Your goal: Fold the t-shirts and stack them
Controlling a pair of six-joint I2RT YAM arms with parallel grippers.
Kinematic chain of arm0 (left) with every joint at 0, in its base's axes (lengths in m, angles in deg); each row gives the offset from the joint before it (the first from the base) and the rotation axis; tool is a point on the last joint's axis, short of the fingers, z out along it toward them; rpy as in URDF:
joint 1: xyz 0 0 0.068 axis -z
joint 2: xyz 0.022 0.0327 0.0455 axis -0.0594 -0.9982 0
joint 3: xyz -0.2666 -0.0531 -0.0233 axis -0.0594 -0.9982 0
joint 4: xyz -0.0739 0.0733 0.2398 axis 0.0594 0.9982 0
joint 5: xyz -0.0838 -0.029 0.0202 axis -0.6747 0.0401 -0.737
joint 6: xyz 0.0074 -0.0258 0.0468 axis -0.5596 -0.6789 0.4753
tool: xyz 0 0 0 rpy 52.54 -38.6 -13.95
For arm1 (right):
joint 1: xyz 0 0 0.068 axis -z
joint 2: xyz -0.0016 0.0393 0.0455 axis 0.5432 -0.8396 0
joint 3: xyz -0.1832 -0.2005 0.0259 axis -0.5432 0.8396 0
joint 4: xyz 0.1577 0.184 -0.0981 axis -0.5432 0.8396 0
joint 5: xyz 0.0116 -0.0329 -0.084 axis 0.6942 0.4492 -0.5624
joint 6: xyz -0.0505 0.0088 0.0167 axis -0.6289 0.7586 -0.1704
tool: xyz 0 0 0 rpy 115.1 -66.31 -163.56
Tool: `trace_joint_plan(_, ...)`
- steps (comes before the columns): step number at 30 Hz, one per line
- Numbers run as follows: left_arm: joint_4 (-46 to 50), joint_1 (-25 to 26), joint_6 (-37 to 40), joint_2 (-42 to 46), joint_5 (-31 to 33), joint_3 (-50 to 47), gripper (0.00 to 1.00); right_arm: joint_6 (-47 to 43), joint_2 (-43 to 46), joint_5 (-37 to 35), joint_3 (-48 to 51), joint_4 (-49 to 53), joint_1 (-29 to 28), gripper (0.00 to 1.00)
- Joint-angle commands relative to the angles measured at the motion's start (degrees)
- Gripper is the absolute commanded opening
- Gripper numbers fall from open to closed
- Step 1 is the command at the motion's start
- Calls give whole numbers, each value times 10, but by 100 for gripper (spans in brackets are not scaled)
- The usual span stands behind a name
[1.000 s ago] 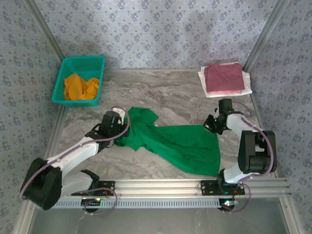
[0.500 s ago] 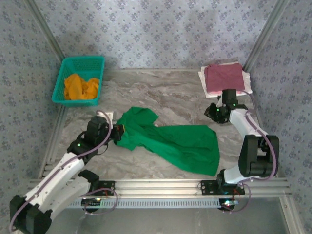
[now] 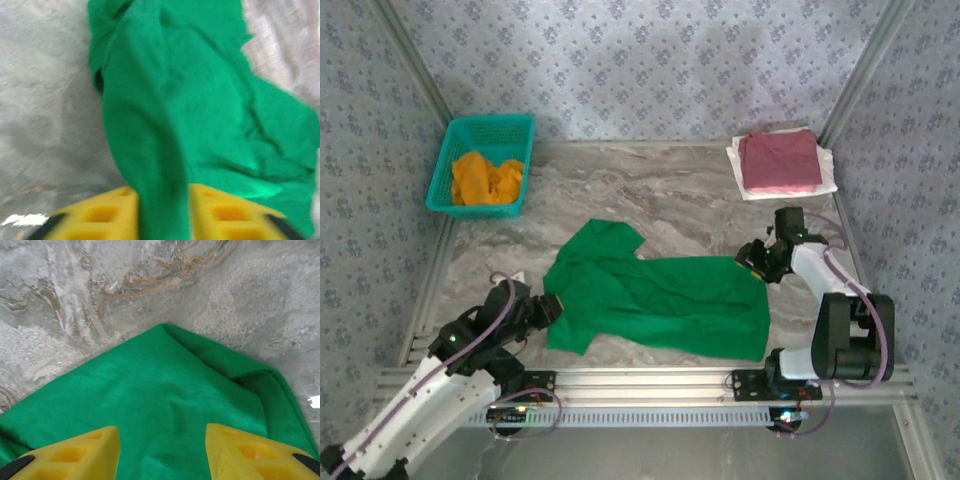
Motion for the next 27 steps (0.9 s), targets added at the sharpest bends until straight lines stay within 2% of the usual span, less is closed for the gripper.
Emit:
trace_joint_plan(1, 28, 64, 12, -78, 121, 111, 60, -6, -26, 3, -10, -1, -3, 52)
trace_joint_plan(2, 23, 92, 41, -110, 163, 152, 60, -6, -29, 3, -12, -5, -3, 52)
trace_joint_plan(4, 18, 129, 97, -165, 242, 228, 53, -5, -29, 3, -16, -6, -3, 52)
trace_joint_plan(5, -8, 140, 141, -192, 259, 262, 52, -6, -26, 2, -19, 1, -3, 52)
trace_joint_plan(7, -57, 133, 211, -248, 262, 307, 57, -10, -15, -10, -20, 14, -4, 53)
trace_joint_plan(8, -73, 104, 237, -287, 237, 328, 54, -10, -7, -17, -17, 20, -4, 53)
trace_joint_plan(9, -92, 46, 263, -331, 155, 343, 51, -9, 4, -21, -12, 22, -4, 53)
trace_joint_plan(11, -101, -57, 268, -429, -6, 363, 51, -3, 20, -23, 1, 21, -4, 53)
trace_joint_plan(12, -127, -82, 279, -478, -42, 369, 44, 1, 26, -19, 9, 18, -5, 53)
trace_joint_plan(14, -182, -85, 320, -541, -35, 361, 44, 15, 33, -16, 31, -3, -9, 53)
trace_joint_plan(16, -240, -93, 359, -598, -43, 365, 60, 28, 28, -6, 46, -26, -12, 53)
trace_joint_plan(20, -185, -95, 416, -739, -41, 476, 67, 45, 25, -3, 46, -42, -28, 53)
trace_joint_plan(24, -203, -94, 459, -814, -17, 491, 69, 44, 34, -18, 47, -43, -42, 53)
trace_joint_plan(27, -198, -101, 477, -866, -4, 525, 62, 45, 34, -11, 46, -44, -43, 53)
